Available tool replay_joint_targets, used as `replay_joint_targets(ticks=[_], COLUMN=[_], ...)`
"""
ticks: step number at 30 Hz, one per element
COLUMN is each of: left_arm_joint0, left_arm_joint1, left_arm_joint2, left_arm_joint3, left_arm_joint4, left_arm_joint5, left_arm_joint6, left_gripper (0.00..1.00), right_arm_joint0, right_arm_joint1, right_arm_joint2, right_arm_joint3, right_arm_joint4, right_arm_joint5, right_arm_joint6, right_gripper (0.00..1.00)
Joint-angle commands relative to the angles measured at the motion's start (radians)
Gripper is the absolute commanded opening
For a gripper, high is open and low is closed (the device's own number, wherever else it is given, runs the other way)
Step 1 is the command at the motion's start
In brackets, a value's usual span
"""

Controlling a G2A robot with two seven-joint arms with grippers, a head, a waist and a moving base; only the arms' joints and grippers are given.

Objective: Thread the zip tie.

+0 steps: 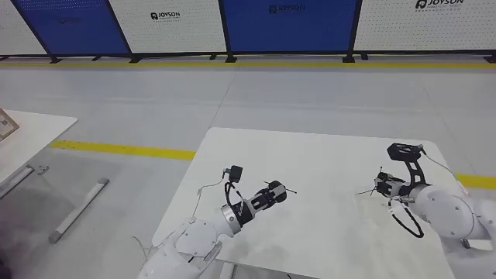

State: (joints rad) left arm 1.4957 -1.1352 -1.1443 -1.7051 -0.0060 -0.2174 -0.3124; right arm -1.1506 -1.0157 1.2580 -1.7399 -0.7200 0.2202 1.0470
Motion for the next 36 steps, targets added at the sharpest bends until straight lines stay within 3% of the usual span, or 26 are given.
replay_joint_targets(ticks=[1, 8, 10, 16, 21, 36], left_arm_joint0=[-0.010, -0.010, -0.010, -0.010, -0.010, -0.010], left_arm_joint1=[-0.002, -0.002, -0.002, -0.002, -0.002, -0.002], left_arm_joint2=[0.014, 0.014, 0.014, 0.014, 0.014, 0.014], left_arm_joint3=[0.015, 0.015, 0.015, 0.015, 0.015, 0.015], left_arm_joint4=[0.016, 0.016, 0.016, 0.016, 0.016, 0.016], left_arm_joint5=[0.010, 0.010, 0.010, 0.010, 0.010, 0.010], left_arm_joint6=[0.013, 0.013, 0.013, 0.013, 0.013, 0.013], left_gripper=[0.00, 0.00, 0.00, 0.00, 0.00, 0.00], right_arm_joint0=[0.000, -0.008, -0.010, -0.122, -0.190, -0.192], right_arm_joint1=[0.000, -0.001, -0.002, -0.013, -0.027, -0.028], right_arm_joint2=[0.000, -0.005, -0.011, 0.019, -0.025, -0.029], right_arm_joint3=[0.000, 0.004, -0.009, -0.139, -0.221, -0.222], right_arm_joint4=[0.000, 0.012, -0.014, 0.121, 0.134, 0.137], right_arm_joint5=[0.000, -0.023, 0.002, 0.010, 0.078, 0.083], right_arm_joint6=[0.000, -0.004, -0.020, -0.224, -0.358, -0.359], right_gripper=[0.00, 0.00, 0.00, 0.00, 0.00, 0.00])
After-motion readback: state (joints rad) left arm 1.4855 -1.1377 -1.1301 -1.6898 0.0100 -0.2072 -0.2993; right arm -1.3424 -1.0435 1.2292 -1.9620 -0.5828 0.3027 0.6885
